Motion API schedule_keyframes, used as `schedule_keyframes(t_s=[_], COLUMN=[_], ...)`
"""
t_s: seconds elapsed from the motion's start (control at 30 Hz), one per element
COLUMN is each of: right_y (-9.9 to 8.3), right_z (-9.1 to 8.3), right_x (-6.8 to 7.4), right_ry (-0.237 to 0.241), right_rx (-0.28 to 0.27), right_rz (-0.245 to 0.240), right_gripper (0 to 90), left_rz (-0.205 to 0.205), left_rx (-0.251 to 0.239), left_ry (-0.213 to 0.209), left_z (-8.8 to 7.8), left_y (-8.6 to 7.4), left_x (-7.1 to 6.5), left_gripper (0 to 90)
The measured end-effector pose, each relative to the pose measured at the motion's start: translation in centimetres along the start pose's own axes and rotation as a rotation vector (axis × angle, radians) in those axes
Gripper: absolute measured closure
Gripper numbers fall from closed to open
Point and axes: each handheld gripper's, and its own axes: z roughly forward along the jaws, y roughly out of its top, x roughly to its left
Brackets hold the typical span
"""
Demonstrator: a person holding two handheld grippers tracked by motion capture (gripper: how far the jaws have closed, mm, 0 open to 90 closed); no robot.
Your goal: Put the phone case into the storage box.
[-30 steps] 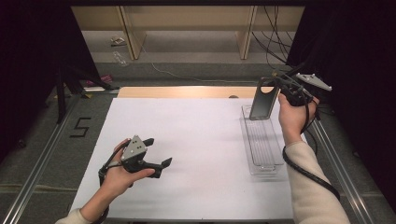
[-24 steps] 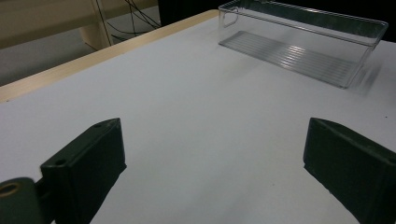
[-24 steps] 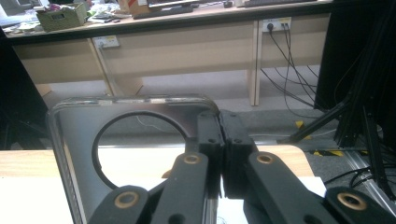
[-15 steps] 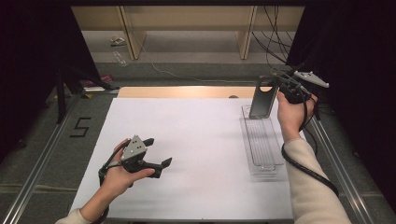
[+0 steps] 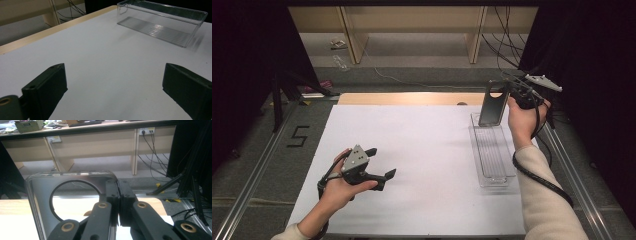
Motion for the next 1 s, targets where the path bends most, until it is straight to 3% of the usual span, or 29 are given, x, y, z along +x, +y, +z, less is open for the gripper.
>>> schedule_keyframes(t_s=[1.0], right_y=[0.0], right_z=[1.8], right_x=[0.3], right_ry=[-0.011], right_rx=[0.042], right_rz=[-0.007], right_gripper=[88.9], left_rz=[-0.001], left_rx=[0.001], left_ry=[0.0], left_z=[0.0], left_y=[0.0], left_x=[0.0], left_gripper=[5.0])
